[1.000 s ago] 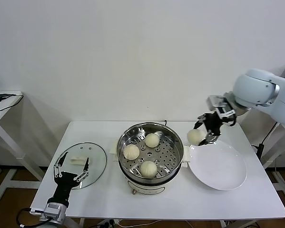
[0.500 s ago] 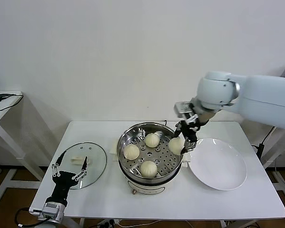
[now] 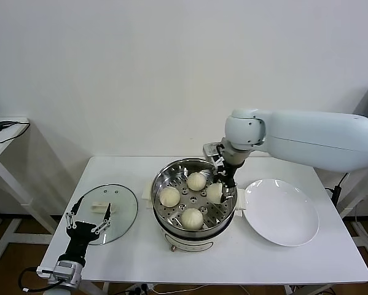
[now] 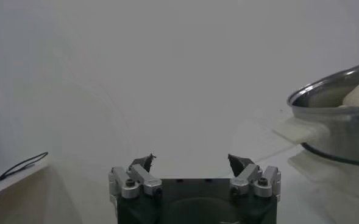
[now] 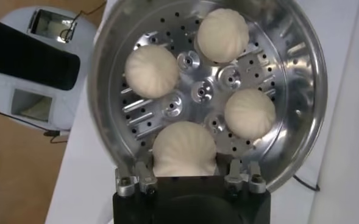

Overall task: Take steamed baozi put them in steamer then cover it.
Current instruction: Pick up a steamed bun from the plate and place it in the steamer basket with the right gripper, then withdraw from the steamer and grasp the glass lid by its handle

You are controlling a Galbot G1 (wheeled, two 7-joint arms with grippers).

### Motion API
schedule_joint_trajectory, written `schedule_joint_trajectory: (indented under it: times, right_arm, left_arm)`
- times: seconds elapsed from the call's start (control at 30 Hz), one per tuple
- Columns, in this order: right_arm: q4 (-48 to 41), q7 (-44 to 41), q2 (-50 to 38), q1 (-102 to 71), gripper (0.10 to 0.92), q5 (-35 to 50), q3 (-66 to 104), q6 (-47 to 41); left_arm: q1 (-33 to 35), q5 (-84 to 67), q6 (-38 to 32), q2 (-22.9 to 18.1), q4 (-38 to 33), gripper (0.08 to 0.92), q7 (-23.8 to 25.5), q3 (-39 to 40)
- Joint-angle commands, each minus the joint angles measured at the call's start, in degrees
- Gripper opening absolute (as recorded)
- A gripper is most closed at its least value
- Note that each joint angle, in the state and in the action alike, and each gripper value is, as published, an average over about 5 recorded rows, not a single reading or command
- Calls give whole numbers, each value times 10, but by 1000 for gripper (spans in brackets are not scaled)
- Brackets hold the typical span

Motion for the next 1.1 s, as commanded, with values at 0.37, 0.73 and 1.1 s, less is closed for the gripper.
schedule_joint_trajectory:
  times: [0.37, 0.73, 1.1]
  right_arm:
    - [-65, -7, 56, -53, 704, -32, 17, 1]
    - [-58, -10, 46, -53, 761, -25, 24, 2]
    - [-13, -32, -79, 16, 823, 21, 74, 10]
  left_arm:
    - [-2, -3, -2, -3, 10, 823, 3, -8]
    - [-2, -4, -1, -4, 9, 823, 3, -9]
    - [-5, -4, 4, -4, 8, 823, 1, -8]
